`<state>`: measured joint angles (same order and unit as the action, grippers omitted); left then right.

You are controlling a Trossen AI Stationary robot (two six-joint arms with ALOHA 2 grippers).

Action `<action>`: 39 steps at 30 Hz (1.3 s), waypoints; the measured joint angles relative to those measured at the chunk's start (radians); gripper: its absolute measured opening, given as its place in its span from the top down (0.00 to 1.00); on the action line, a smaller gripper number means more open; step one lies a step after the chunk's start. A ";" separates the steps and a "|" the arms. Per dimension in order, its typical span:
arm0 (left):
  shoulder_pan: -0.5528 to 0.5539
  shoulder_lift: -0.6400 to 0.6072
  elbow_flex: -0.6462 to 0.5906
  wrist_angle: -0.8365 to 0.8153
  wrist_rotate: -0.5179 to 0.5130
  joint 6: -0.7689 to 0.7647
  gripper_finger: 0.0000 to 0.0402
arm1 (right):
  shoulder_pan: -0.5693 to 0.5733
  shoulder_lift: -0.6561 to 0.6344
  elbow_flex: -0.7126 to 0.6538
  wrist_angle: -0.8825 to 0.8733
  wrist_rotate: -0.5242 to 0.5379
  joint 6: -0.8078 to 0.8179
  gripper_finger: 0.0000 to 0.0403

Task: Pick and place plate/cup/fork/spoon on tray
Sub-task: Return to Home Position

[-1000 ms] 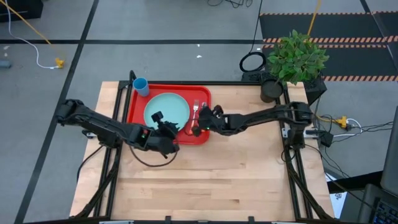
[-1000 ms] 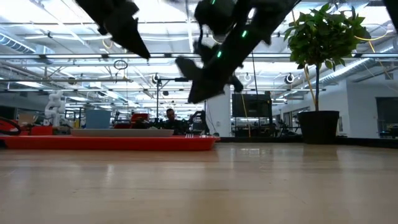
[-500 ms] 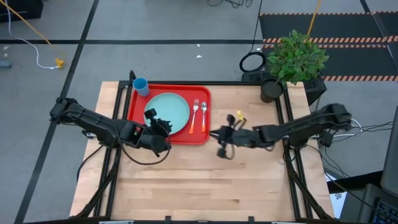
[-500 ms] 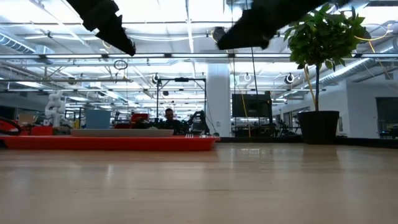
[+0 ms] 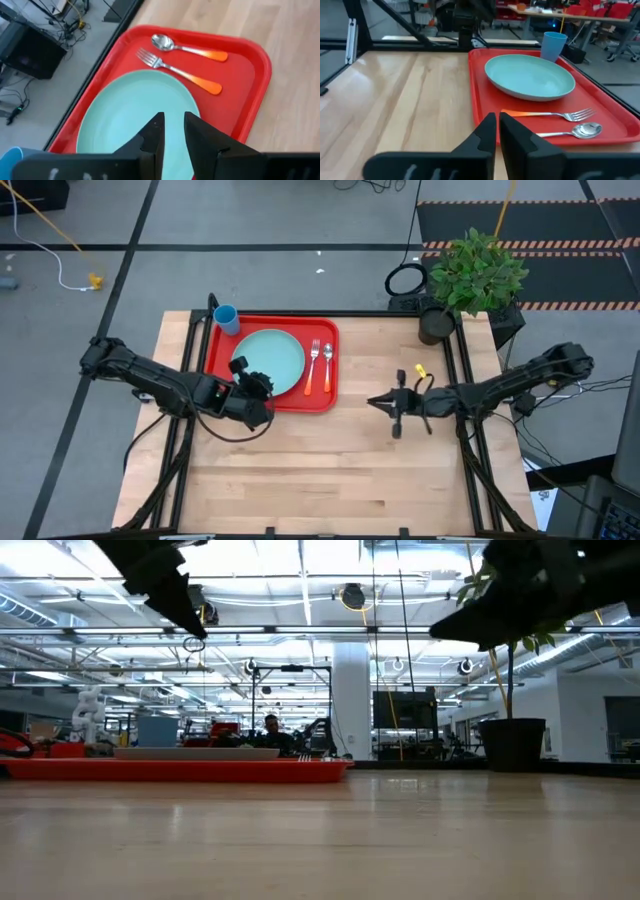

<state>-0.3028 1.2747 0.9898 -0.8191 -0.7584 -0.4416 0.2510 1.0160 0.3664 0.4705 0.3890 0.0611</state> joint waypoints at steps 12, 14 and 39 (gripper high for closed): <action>-0.006 -0.075 -0.202 0.207 0.010 0.065 0.98 | -0.001 -0.187 -0.170 0.049 -0.122 -0.120 1.00; -0.006 -0.098 -0.236 0.266 0.020 0.116 0.99 | -0.001 -0.219 -0.186 0.056 -0.137 -0.131 1.00; 0.063 -0.519 -0.718 0.975 0.305 0.440 0.98 | -0.067 -0.593 -0.349 -0.014 -0.289 -0.290 1.00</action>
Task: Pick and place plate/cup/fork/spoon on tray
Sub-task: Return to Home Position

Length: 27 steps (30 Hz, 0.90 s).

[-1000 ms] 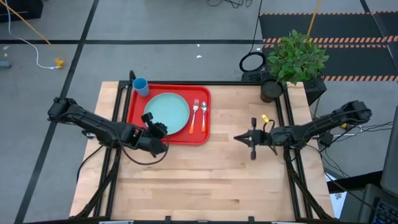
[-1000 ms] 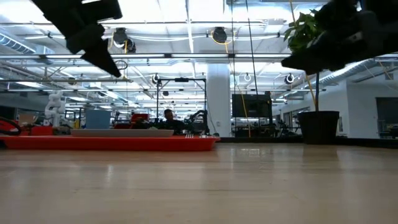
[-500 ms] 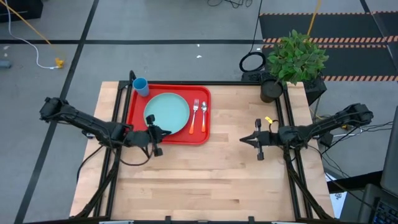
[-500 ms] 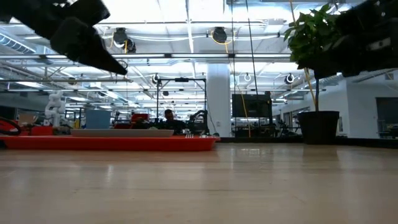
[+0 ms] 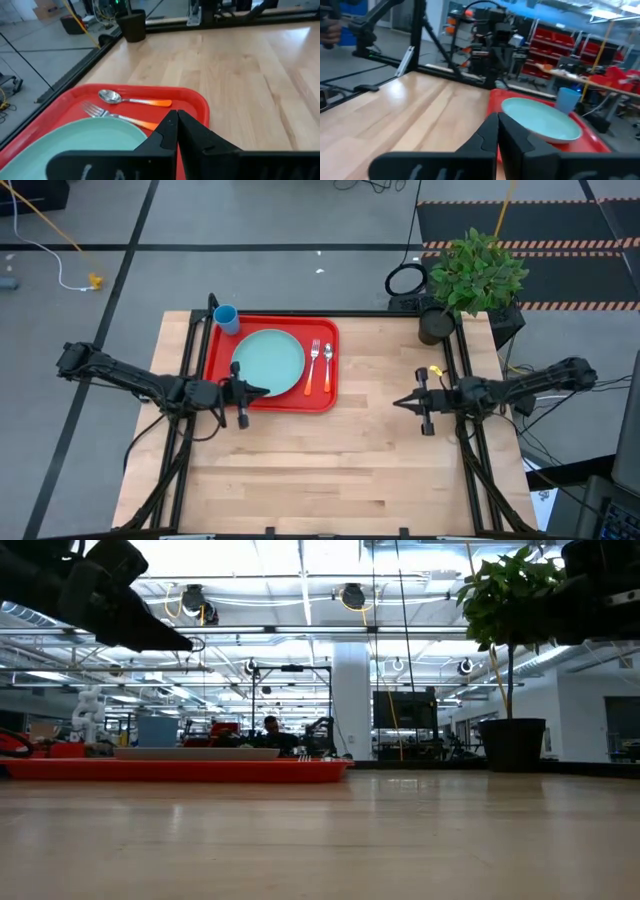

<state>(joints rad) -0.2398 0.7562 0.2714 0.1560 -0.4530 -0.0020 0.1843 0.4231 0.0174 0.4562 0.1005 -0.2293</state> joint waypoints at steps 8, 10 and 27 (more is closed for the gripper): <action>0.000 -0.016 0.000 0.016 0.000 0.028 0.96 | -0.110 -0.225 -0.001 -0.237 -0.133 0.042 1.00; 0.000 -0.017 0.000 0.026 0.000 0.026 0.95 | -0.129 -0.271 -0.001 -0.288 -0.154 0.047 1.00; 0.000 -0.016 0.000 0.074 -0.001 0.053 0.95 | -0.179 -0.421 -0.002 -0.433 -0.108 0.044 1.00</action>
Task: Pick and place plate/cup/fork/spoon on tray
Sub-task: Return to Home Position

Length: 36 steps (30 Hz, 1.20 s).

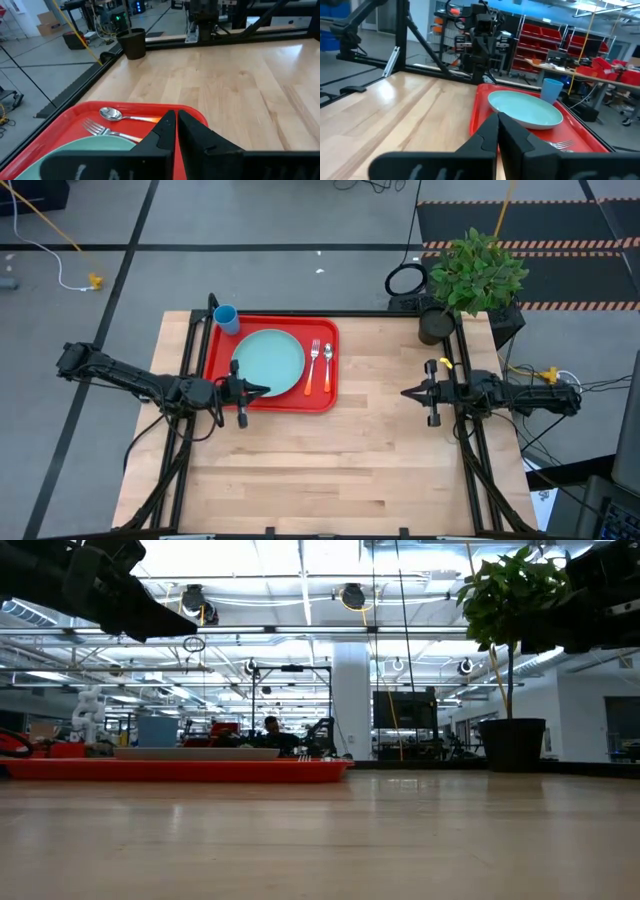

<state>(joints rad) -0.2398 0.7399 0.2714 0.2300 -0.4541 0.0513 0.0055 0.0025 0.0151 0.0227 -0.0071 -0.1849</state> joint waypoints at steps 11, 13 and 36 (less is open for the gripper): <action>0.014 0.000 0.000 0.007 -0.010 -0.035 0.98 | 0.000 0.002 0.000 0.003 0.003 0.014 1.00; 0.017 0.000 0.000 0.004 0.005 -0.046 0.98 | 0.000 0.002 0.000 0.010 0.005 0.015 1.00; 0.016 -0.019 -0.262 0.423 0.327 0.075 0.99 | 0.000 0.002 0.000 0.015 0.006 0.016 1.00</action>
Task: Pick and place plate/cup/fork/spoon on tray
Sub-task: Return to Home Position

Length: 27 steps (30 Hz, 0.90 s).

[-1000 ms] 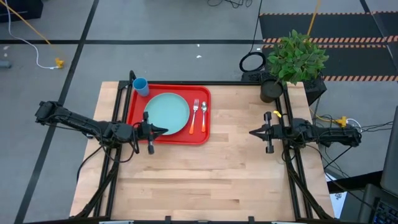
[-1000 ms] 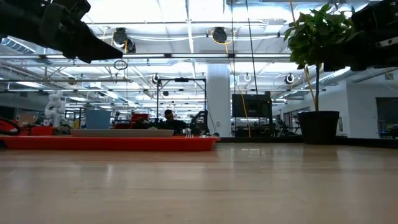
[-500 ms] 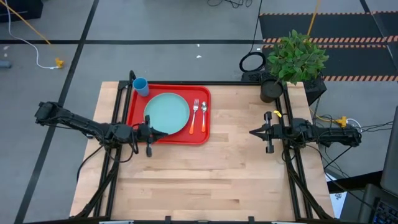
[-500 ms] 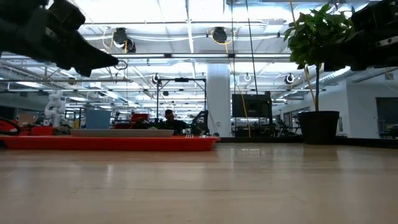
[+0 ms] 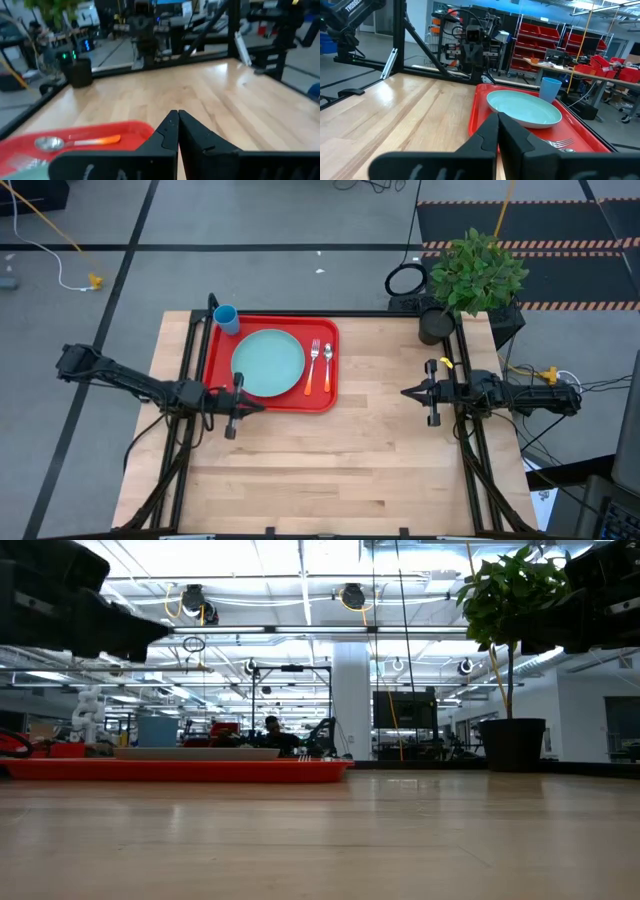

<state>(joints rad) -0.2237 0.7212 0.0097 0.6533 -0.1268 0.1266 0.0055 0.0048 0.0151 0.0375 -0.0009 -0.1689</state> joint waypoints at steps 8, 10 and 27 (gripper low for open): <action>0.000 -0.171 0.000 -0.020 0.108 0.050 0.99 | 0.000 0.000 0.000 0.000 0.000 0.000 1.00; 0.002 -0.235 0.000 -0.047 0.108 0.053 0.99 | 0.000 0.000 0.000 0.000 0.000 0.000 1.00; 0.093 -0.720 0.000 -0.361 0.093 0.081 0.99 | 0.000 0.000 0.000 -0.001 0.000 0.000 1.00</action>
<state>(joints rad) -0.1306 0.0015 0.0097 0.2920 -0.0335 0.2074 0.0055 0.0051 0.0151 0.0360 -0.0013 -0.1692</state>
